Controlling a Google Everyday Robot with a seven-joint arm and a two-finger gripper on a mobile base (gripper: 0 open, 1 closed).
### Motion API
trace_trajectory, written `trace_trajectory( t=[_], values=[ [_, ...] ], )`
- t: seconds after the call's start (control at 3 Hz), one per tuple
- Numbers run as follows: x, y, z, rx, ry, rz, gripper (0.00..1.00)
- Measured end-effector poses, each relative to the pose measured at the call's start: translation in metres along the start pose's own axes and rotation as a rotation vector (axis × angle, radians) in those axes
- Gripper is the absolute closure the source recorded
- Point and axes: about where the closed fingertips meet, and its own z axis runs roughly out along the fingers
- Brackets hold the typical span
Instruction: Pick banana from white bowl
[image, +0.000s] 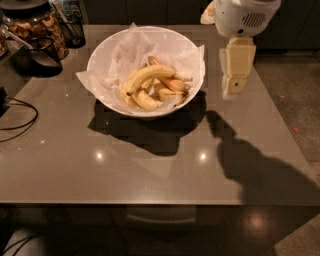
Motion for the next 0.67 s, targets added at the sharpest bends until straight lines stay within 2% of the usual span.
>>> trace_trajectory(
  t=[0.33,0.67],
  values=[
    [-0.0316,-0.0232,-0.0031,0.03,0.003,-0.077,0.0],
    [-0.0308,-0.0235,-0.0026,0.041,-0.006,-0.068,0.0]
  ],
)
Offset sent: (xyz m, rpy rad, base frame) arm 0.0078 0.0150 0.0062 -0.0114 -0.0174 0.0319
